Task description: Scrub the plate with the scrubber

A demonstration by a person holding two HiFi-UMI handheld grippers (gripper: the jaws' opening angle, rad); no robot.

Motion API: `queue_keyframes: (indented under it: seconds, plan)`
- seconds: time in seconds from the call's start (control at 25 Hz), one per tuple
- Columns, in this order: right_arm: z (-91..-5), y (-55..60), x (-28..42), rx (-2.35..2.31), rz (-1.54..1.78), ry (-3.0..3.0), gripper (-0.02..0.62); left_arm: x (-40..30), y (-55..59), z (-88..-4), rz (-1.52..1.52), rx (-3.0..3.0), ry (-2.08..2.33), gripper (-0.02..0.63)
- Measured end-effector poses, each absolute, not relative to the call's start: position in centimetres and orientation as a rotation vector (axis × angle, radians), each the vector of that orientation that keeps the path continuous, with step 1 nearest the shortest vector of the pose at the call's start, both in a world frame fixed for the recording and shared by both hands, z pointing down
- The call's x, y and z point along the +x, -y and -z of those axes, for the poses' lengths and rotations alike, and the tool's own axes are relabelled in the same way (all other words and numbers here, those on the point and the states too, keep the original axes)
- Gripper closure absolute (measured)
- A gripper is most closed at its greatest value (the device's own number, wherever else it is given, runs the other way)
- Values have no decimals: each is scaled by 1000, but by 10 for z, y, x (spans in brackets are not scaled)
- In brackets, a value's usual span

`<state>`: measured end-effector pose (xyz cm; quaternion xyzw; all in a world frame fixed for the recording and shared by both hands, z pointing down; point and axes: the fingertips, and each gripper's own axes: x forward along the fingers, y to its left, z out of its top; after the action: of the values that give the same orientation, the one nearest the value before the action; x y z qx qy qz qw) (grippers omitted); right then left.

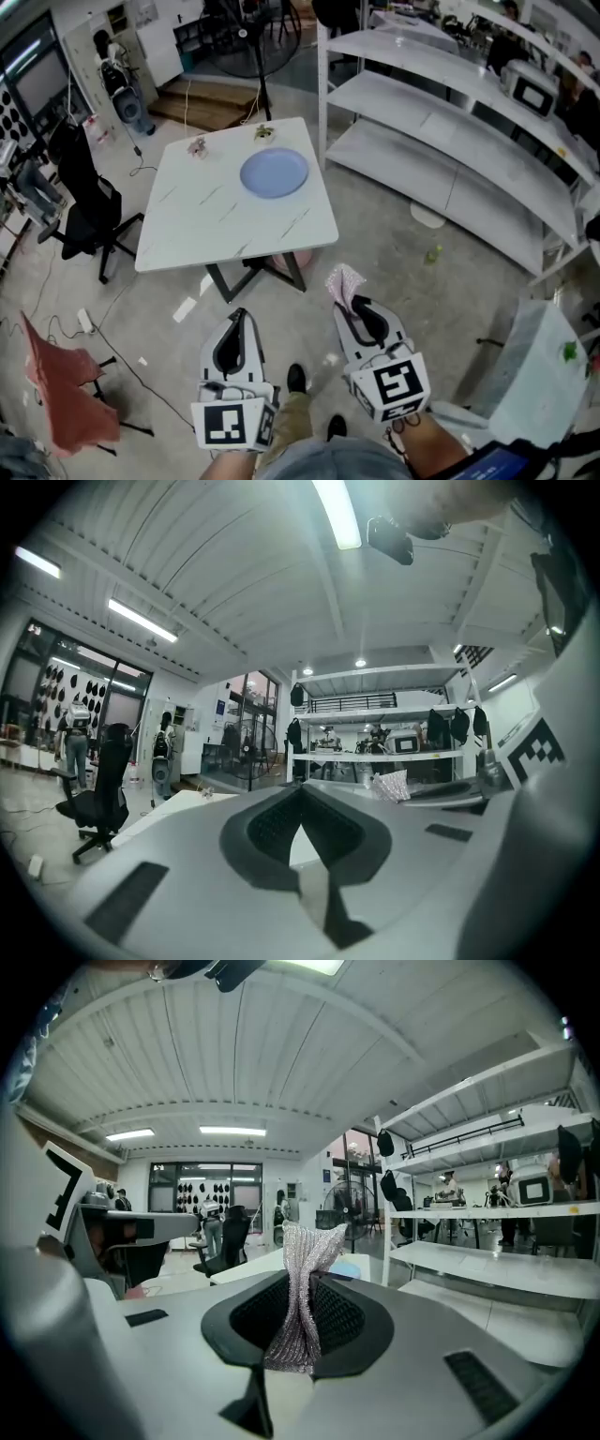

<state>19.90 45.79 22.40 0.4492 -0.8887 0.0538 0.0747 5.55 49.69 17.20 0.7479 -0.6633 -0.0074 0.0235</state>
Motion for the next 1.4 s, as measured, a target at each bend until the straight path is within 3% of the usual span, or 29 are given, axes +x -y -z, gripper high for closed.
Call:
queue_keyframes:
  seconds: [0.56,1.4]
  plan:
    - [-197,-309,108,1428,-108,2674,508,-30,-343,-148,59,2410,1990,600]
    - [-232,-168,113,1503,-165,2570,508,-30,-196,-212,-81,2403,1838,599]
